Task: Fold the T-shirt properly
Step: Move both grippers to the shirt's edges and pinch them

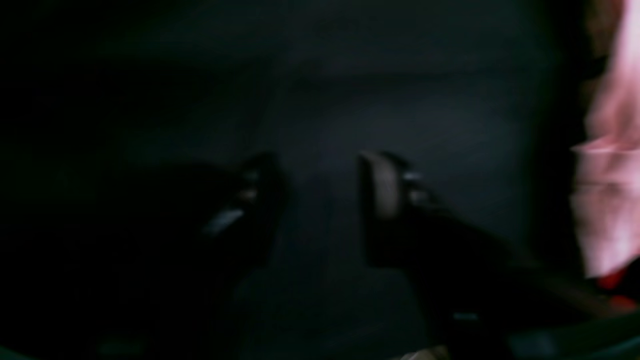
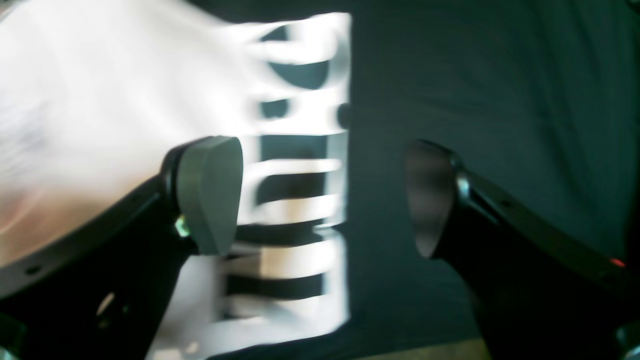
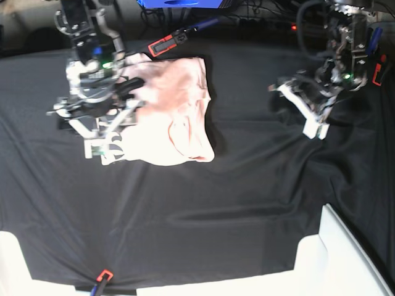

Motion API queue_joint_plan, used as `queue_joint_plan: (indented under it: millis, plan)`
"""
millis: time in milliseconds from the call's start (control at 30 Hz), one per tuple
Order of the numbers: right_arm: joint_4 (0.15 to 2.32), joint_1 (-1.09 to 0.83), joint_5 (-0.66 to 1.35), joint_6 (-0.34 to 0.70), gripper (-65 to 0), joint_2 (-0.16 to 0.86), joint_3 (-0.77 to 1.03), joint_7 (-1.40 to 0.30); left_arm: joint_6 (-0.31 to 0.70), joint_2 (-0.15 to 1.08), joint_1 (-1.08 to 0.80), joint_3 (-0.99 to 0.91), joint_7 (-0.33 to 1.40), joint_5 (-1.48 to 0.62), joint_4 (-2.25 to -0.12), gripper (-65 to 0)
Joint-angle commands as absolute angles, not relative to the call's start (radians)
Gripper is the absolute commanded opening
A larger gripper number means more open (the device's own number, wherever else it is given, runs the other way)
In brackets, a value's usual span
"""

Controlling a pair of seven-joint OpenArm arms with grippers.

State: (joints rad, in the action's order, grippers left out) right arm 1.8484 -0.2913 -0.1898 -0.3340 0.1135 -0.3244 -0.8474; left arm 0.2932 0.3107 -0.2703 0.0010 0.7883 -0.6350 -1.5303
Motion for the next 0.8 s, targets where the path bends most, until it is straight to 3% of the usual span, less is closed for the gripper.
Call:
queue_joint_plan:
  millis: [0, 67, 133, 600, 767]
  plan:
    - [1.865, -0.297, -0.200, -0.337, -17.4, 0.113, -0.317, -0.831, 0.297, 0.314, -0.263, 0.007, 0.779, -0.641, -1.552, -22.3]
    - [1.863, -0.300, -0.200, -0.335, -17.4, 0.114, -0.297, -0.831, 0.321, 0.292, -0.249, 0.036, 0.779, -0.641, -1.555, -12.3]
    - [1.860, -0.302, -0.200, -0.335, -17.4, 0.114, -0.275, -0.831, 0.378, 0.278, -0.232, 0.074, 0.779, -0.641, -1.550, -8.7]
    - [1.859, -0.300, -0.200, -0.334, -17.4, 0.116, -0.180, -0.829, 0.415, 0.137, -0.165, 0.110, 0.779, -0.642, -1.489, -8.7]
    - [1.859, -0.302, -0.200, -0.334, -17.1, 0.116, -0.180, -0.829, 0.415, 0.120, -0.114, 0.113, 0.779, -0.831, -1.374, -8.7]
